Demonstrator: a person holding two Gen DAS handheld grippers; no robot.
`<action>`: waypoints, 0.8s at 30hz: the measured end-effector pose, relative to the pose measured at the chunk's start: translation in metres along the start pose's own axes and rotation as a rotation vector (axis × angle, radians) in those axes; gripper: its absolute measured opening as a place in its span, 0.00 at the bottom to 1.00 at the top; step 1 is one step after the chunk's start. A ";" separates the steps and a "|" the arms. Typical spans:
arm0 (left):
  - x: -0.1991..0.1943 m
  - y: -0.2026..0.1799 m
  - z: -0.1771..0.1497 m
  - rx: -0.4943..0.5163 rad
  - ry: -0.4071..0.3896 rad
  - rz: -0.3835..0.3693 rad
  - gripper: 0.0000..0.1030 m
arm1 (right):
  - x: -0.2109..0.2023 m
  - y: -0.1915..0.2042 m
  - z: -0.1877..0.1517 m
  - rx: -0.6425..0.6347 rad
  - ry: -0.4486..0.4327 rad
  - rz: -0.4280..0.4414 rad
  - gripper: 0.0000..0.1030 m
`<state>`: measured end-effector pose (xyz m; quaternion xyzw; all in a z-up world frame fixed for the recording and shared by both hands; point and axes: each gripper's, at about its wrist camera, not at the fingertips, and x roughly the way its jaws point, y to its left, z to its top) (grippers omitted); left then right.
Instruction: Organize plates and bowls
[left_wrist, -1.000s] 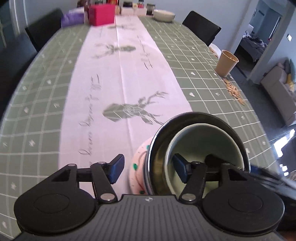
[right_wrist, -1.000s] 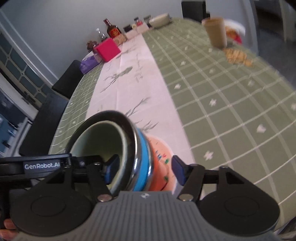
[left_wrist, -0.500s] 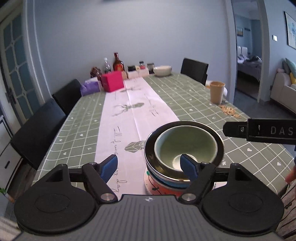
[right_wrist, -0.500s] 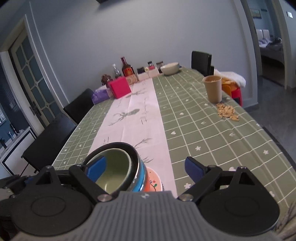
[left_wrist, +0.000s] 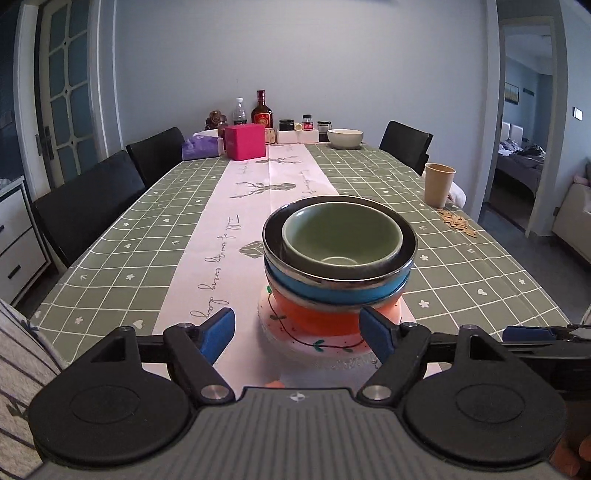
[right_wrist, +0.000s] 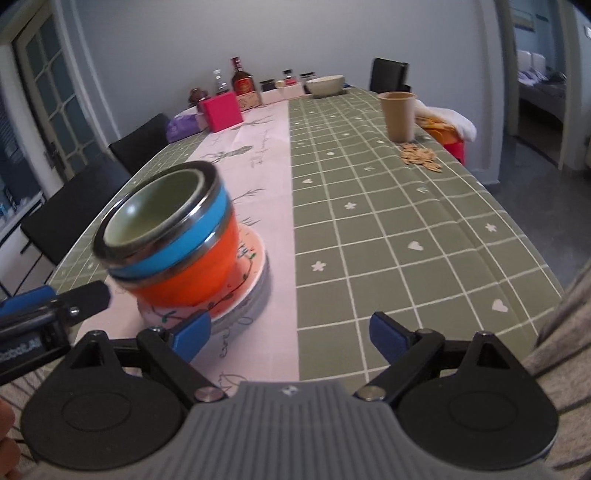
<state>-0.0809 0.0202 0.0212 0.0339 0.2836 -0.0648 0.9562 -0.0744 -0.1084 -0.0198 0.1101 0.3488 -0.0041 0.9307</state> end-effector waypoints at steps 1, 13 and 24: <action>0.000 0.001 -0.001 -0.001 -0.008 -0.008 0.88 | 0.001 0.003 -0.001 -0.011 0.000 -0.020 0.86; 0.012 0.003 -0.016 -0.039 0.030 -0.001 0.94 | 0.018 0.016 -0.013 -0.053 0.040 0.037 0.87; 0.019 0.002 -0.022 -0.038 0.067 0.011 0.94 | 0.027 0.014 -0.017 -0.058 0.054 0.016 0.87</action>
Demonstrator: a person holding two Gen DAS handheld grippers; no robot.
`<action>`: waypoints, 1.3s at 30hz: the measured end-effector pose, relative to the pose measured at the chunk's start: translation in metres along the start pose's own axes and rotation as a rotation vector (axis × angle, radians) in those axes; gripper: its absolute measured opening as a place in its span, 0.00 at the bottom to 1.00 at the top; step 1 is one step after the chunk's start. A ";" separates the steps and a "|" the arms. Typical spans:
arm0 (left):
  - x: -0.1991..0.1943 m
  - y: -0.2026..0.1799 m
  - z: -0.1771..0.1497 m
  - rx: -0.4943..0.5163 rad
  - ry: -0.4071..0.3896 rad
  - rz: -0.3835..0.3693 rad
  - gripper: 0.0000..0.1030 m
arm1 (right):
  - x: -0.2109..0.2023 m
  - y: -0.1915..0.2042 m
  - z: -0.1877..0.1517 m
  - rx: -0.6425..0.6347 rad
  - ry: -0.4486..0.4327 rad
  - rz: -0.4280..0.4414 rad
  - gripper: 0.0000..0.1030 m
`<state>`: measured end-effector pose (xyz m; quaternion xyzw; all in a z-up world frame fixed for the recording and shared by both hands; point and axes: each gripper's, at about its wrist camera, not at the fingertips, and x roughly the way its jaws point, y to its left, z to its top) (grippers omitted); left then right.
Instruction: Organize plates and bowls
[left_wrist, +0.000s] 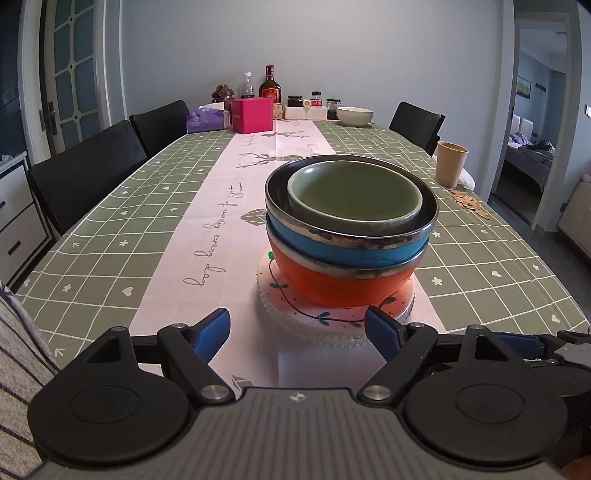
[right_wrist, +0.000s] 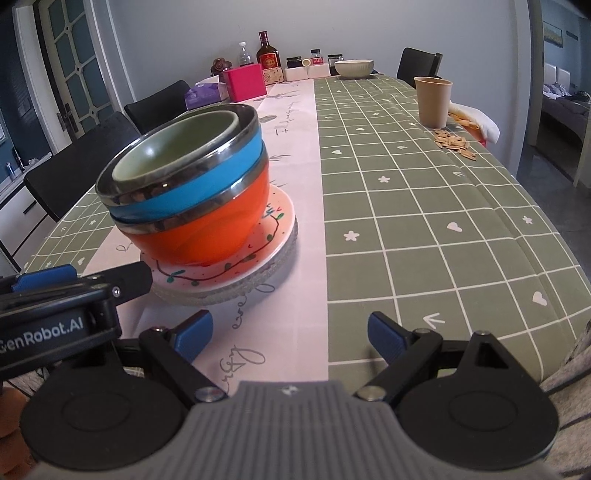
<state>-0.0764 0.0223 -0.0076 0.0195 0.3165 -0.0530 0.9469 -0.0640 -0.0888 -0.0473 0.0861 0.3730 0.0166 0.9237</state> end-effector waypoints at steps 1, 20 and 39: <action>0.001 0.000 0.001 0.002 0.002 0.002 0.94 | 0.001 0.000 0.000 0.000 0.002 0.000 0.87; 0.005 0.002 -0.001 -0.022 0.023 0.008 0.94 | 0.007 -0.001 -0.001 -0.005 0.017 -0.004 0.87; 0.010 0.003 -0.003 -0.023 0.057 0.028 0.94 | 0.012 -0.001 -0.004 -0.002 0.036 -0.013 0.87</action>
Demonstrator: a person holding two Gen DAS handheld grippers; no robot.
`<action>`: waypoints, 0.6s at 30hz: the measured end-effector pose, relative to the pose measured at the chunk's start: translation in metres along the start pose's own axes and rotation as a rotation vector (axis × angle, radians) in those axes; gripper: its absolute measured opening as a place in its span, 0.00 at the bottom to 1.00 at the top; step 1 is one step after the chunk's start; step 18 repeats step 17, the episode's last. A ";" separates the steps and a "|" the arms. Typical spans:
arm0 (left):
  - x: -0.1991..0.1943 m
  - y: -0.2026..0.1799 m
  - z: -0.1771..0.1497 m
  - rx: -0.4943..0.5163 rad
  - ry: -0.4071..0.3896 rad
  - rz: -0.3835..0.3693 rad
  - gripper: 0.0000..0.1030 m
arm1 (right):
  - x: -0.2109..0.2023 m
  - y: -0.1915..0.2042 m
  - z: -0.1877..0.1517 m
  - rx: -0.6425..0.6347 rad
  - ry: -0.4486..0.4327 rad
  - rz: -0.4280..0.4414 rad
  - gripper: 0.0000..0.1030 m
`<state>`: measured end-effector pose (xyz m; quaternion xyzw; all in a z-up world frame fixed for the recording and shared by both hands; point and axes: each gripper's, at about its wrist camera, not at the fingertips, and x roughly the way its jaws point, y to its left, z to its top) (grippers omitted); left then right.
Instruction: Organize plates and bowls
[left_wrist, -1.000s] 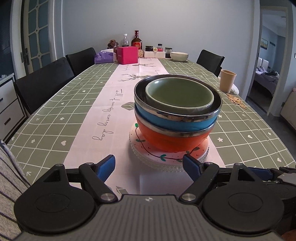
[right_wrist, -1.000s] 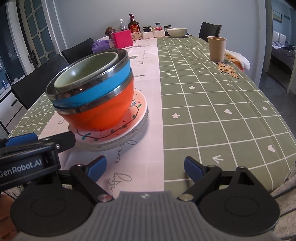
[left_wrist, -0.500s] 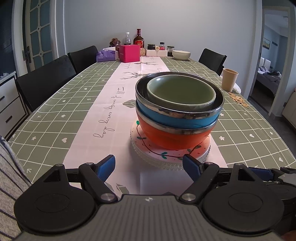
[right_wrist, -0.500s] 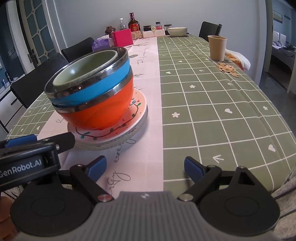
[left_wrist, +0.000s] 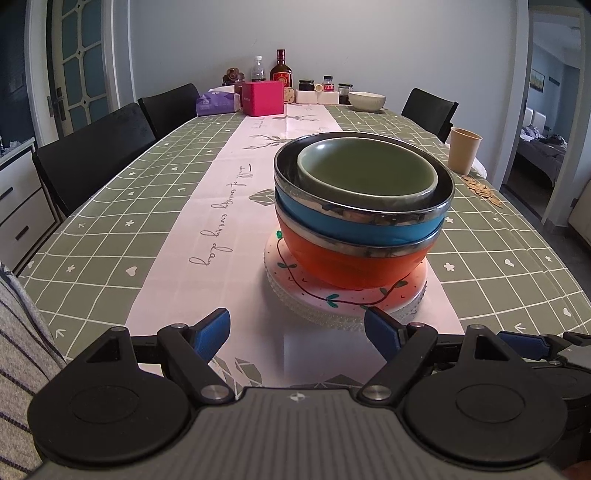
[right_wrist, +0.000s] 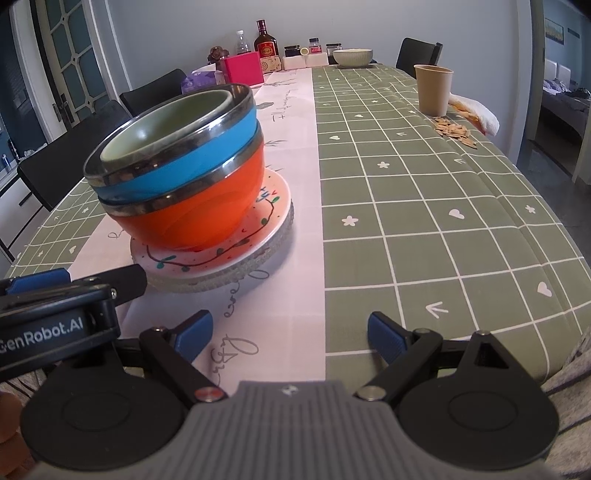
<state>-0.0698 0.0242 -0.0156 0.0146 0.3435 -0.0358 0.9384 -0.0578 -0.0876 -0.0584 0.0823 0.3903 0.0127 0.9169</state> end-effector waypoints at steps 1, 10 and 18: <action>0.000 0.000 0.000 0.000 0.001 0.000 0.94 | 0.000 0.000 0.000 0.000 0.001 0.000 0.87; 0.002 0.001 -0.001 -0.002 0.008 -0.005 0.94 | 0.002 0.000 -0.001 -0.002 0.002 0.000 0.87; 0.002 0.001 -0.001 -0.001 0.009 -0.006 0.94 | 0.001 0.000 -0.001 -0.002 0.002 -0.001 0.87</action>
